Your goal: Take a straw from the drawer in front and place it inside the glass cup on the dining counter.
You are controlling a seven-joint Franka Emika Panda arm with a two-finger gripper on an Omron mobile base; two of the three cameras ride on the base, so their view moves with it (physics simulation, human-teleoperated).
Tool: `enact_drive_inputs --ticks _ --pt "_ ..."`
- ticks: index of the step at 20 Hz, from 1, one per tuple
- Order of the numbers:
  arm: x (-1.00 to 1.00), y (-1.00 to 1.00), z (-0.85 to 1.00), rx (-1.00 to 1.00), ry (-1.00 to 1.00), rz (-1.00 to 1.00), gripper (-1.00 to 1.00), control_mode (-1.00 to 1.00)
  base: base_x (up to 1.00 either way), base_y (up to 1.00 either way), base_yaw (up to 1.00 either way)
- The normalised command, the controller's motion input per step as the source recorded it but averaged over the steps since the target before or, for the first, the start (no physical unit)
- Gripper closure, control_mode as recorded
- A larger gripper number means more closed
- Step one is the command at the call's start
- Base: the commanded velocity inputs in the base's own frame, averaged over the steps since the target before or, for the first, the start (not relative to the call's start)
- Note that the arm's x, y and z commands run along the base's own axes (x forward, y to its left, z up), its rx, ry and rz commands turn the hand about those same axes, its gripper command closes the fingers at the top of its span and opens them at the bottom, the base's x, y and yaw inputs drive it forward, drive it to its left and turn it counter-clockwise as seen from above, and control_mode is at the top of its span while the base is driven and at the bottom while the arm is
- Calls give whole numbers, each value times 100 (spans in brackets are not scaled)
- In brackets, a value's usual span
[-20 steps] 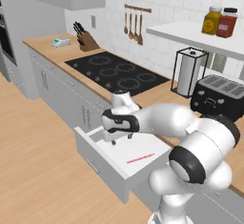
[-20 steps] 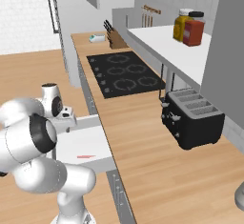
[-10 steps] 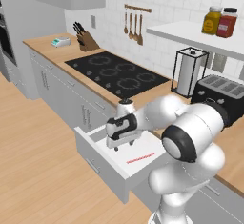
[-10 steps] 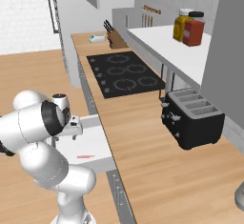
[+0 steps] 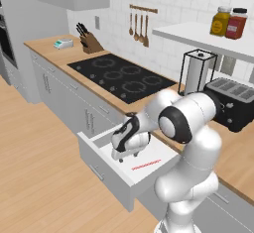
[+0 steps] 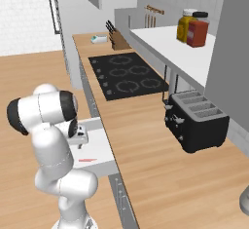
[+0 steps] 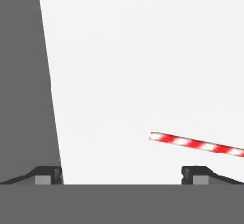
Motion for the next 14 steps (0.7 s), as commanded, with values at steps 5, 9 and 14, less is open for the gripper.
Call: enact_drive_inputs --ticks 5,9,14 --pt "1 6 -39 10 8 3 -100 -100 0 0 0" --pt "-3 39 -14 9 4 2 -100 -100 0 0 0" --pt "-33 72 0 3 0 1 -100 -100 0 0 0"
